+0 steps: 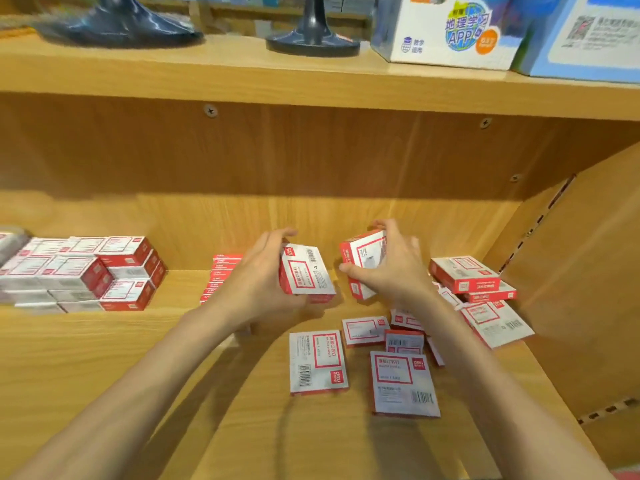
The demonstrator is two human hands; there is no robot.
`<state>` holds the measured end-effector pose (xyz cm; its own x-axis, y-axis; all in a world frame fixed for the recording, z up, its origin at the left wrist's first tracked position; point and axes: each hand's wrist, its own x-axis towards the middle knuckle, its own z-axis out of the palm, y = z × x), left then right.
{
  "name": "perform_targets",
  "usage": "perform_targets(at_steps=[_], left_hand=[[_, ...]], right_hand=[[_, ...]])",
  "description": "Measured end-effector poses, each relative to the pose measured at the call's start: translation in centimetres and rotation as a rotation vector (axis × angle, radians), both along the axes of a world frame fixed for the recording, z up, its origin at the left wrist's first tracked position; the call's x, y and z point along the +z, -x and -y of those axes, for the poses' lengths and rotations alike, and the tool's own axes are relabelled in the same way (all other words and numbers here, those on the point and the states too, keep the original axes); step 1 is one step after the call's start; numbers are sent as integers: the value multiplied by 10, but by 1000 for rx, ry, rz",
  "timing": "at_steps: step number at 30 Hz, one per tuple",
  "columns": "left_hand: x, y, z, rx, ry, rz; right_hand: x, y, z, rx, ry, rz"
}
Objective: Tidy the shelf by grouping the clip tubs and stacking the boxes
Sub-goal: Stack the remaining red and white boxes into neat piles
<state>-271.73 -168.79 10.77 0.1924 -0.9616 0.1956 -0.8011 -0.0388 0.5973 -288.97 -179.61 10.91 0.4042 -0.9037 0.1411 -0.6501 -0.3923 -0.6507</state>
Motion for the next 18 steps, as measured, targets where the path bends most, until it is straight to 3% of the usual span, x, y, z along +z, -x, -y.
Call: perform_targets(at_steps=[3,8,13,18], left_hand=[[-5,-18,-14,62,16,39],[-13,-36,-31,-1,5,36],[-19,-48,-34,-85,10,-5],[-17,-43,-22,-235,34,-3]], right_hand=[[-19,-32,-6,-49,-52,83],[-54,-65,-18,-141,-7,150],[-57,-49,-15,-51,-38,252],[-39,-25,-15,55,41,183]])
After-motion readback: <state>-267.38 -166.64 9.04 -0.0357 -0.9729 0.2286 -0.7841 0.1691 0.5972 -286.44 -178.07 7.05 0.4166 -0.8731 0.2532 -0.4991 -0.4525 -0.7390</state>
